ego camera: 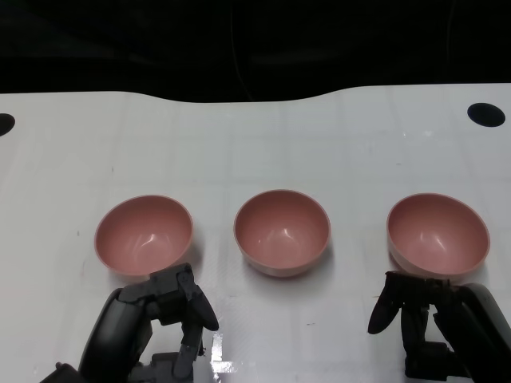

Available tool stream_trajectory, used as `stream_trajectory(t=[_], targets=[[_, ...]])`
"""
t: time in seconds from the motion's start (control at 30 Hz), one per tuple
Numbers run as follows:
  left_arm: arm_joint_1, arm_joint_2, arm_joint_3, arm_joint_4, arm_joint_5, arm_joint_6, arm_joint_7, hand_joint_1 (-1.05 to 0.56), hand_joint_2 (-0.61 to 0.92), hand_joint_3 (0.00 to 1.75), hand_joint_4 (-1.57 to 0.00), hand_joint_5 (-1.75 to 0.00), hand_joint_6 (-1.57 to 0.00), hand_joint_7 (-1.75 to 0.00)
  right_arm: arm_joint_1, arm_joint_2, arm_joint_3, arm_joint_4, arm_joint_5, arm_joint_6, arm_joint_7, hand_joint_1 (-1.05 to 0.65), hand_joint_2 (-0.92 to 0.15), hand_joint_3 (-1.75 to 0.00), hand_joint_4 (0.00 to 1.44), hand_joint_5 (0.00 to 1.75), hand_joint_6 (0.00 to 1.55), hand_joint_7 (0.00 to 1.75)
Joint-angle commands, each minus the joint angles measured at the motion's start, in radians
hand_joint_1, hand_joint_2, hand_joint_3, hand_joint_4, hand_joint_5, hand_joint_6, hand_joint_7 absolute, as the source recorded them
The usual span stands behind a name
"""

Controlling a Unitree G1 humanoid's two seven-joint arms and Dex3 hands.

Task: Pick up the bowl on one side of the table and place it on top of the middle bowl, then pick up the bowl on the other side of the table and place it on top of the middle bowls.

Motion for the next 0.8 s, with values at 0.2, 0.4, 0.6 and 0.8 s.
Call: stream_trajectory(t=[0.2, 0.4, 0.6, 0.8], targets=[[0.001, 0.014, 0.007, -0.006, -0.004, -0.004, -0.008, -0.16, 0.36, 1.41, -0.87, -1.75, -0.82, -1.48, -0.002, -0.007, -0.006, -0.003, -0.002, -0.012, -0.015, -0.08, -0.13, -1.65, 0.96, 1.75, 0.87, 1.42], [0.001, 0.012, 0.007, -0.007, -0.011, 0.000, -0.012, -0.16, 0.36, 1.39, -0.87, -1.75, -0.82, -1.48, -0.002, -0.008, -0.005, -0.002, -0.002, -0.011, -0.018, -0.08, -0.14, -1.64, 0.96, 1.75, 0.86, 1.42], [0.002, 0.013, 0.008, -0.009, -0.005, 0.002, -0.009, -0.17, 0.38, 1.37, -0.88, -1.75, -0.82, -1.48, -0.002, -0.008, -0.004, -0.001, 0.006, -0.011, -0.011, -0.08, -0.15, -1.64, 0.95, 1.75, 0.86, 1.42], [0.003, 0.013, 0.009, -0.007, -0.003, -0.001, -0.007, -0.17, 0.37, 1.38, -0.87, -1.75, -0.82, -1.48, -0.001, -0.008, -0.004, -0.002, 0.004, -0.012, -0.013, -0.08, -0.15, -1.63, 0.95, 1.75, 0.86, 1.43]])
